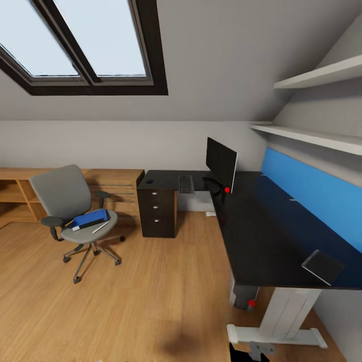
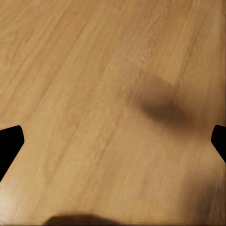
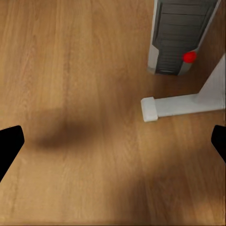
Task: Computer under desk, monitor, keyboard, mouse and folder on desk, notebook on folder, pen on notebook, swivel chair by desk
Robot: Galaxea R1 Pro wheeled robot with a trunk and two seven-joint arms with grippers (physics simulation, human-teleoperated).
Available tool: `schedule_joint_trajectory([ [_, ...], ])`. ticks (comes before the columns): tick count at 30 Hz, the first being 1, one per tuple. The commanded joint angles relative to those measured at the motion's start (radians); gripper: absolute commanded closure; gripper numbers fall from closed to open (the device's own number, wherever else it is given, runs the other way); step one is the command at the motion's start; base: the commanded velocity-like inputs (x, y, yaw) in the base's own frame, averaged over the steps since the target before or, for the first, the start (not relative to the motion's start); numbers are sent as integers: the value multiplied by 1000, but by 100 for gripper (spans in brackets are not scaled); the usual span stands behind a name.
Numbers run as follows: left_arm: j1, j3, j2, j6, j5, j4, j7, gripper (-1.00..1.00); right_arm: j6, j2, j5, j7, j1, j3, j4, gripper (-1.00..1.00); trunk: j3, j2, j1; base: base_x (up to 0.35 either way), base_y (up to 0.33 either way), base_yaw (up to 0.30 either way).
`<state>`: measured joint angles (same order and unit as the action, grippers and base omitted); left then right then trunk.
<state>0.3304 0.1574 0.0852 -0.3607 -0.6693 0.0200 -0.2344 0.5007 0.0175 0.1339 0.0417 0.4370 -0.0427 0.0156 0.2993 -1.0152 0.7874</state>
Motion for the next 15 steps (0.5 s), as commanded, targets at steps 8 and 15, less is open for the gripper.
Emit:
schedule_joint_trajectory([
  [8, -5, 8, -10, -12, -8, -2, -6, -100, 5, -3, 6, 4, 1, -3, 2, -100, 1, -1, 0, -24, -329, 0],
  [15, -44, 10, -22, -126, -5, -2, -7, -100, 6, -14, 1, 6, 1, -3, 0, -100, 1, -1, 0, -2, -336, 0],
])
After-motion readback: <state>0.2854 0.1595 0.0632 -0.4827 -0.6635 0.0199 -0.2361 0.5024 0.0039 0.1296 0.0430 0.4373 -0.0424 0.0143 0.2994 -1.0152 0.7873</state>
